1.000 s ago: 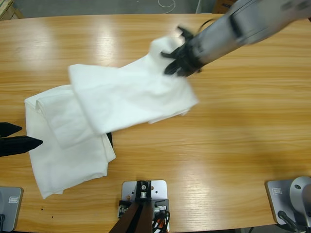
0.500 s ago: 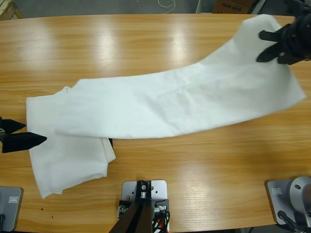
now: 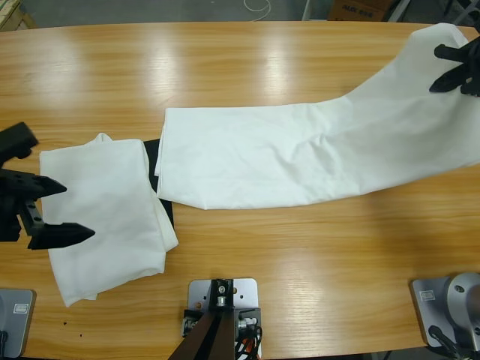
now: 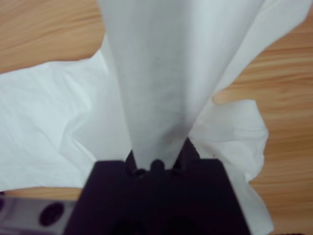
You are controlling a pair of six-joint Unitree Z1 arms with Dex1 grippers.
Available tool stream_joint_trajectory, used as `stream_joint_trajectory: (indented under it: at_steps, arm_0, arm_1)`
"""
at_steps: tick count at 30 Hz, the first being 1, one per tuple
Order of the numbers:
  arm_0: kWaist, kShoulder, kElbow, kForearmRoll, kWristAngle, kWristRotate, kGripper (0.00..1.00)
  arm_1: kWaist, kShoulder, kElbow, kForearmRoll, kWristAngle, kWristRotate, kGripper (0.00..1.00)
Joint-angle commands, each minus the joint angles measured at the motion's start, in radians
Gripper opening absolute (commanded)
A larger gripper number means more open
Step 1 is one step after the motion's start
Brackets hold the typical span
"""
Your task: Fold clothes
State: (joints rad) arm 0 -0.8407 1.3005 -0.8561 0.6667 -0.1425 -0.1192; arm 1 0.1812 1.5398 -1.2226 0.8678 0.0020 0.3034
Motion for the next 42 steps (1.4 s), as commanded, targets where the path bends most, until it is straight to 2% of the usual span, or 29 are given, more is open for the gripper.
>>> stream_joint_trajectory:
  at_steps: [1, 3, 6, 14, 17, 20, 27, 33, 35, 42]
  arm_0:
    - [-0.047, 0.206, -0.067, 0.176, 0.214, 0.486, 0.996]
    - [-0.038, 0.248, -0.023, 0.146, 0.227, 0.576, 0.999]
    - [-0.035, 0.275, 0.015, 0.053, 0.189, 0.601, 0.996]
    - [-0.038, 0.506, -0.001, -0.009, 0.149, 0.662, 0.996]
    - [-0.001, 0.596, -0.022, -0.044, 0.149, 0.679, 0.992]
    - [0.111, 0.639, -0.029, -0.086, 0.149, 0.675, 0.987]
    - [0.495, 0.702, -0.108, -0.132, 0.150, 0.655, 0.987]
    - [0.728, 0.770, -0.218, -0.131, 0.138, 0.435, 0.991]
    - [0.768, 0.803, -0.283, -0.128, 0.104, 0.367, 0.990]
    - [0.770, 0.935, -0.580, -0.045, 0.048, 0.248, 0.987]
  arm_1:
    - [0.003, 0.023, -0.013, -0.001, -0.081, 0.049, 1.000]
    - [0.003, 0.025, -0.007, 0.000, -0.060, 0.055, 1.000]
    - [0.003, 0.026, 0.013, -0.013, -0.031, 0.062, 1.000]
    - [0.003, 0.040, 0.025, -0.029, 0.000, 0.066, 1.000]
    - [0.003, 0.040, 0.020, -0.032, 0.018, 0.066, 1.000]
    - [0.003, 0.033, 0.015, -0.029, 0.028, 0.068, 1.000]
    - [0.003, 0.029, 0.038, -0.020, 0.035, 0.068, 1.000]
    - [0.003, 0.035, 0.070, -0.024, 0.041, 0.068, 1.000]
    - [0.003, 0.037, 0.074, -0.024, 0.041, 0.068, 1.000]
    - [0.005, 0.060, 0.078, -0.027, 0.055, 0.068, 1.000]
